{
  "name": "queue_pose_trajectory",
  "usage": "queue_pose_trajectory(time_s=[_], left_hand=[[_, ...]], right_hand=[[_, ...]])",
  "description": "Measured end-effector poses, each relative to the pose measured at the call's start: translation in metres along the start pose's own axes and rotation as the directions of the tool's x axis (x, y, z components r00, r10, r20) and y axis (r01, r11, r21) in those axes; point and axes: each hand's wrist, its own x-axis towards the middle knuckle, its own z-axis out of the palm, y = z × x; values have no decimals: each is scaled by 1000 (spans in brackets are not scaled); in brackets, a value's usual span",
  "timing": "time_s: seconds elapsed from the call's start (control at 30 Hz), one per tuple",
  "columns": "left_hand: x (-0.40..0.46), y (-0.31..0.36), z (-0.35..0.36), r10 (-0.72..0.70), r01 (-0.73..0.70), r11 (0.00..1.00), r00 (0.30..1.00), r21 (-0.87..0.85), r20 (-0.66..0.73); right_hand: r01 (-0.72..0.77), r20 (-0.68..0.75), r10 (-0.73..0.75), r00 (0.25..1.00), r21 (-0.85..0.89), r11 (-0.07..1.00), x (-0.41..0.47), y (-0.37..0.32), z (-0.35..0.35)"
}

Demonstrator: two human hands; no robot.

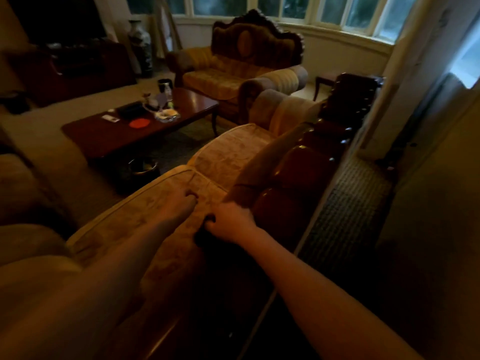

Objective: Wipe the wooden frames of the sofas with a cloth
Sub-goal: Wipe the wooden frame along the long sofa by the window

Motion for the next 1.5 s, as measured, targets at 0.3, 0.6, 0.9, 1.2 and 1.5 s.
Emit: queue_pose_trajectory(time_s=[0.3,0.6,0.9,1.2,1.5], left_hand=[[-108,-102,-69,-153,136,984,977,116,151],[-183,-160,-87,-148,106,981,951,161,272],[-206,-163,-88,-118,79,986,953,147,278],[-208,-167,-85,-223,230,973,939,5,263],[-222,-179,-102,-394,416,907,892,-63,222]], right_hand=[[209,449,-244,860,127,970,-54,-112,79],[134,275,-114,955,-58,989,-90,-121,88],[193,225,-177,958,-49,980,-108,-138,90],[193,164,-232,959,220,956,-110,-145,108],[280,521,-307,796,132,951,-98,-167,109]])
